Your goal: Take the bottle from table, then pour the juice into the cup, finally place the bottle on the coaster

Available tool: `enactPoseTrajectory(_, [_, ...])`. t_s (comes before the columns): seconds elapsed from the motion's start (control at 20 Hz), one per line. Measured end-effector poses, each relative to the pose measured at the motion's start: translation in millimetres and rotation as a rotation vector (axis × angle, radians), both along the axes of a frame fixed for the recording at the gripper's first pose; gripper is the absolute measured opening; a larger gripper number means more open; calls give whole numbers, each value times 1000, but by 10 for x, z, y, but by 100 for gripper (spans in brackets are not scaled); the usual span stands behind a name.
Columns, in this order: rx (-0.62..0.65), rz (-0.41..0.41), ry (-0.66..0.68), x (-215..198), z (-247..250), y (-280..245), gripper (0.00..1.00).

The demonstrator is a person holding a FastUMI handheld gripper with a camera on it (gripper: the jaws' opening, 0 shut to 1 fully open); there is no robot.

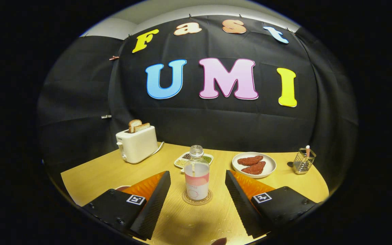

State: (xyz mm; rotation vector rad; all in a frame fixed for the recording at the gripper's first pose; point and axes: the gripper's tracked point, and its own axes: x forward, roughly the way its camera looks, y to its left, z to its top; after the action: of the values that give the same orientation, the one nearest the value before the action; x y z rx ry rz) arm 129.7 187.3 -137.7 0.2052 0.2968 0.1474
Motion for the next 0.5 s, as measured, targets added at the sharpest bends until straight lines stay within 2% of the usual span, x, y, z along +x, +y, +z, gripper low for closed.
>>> enactPoseTrajectory(0.3, [19, -15, -52, -272, 505, -235, 98])
enactPoseTrajectory(0.5, [-10, 5, -83, -419, 712, -314, 98])
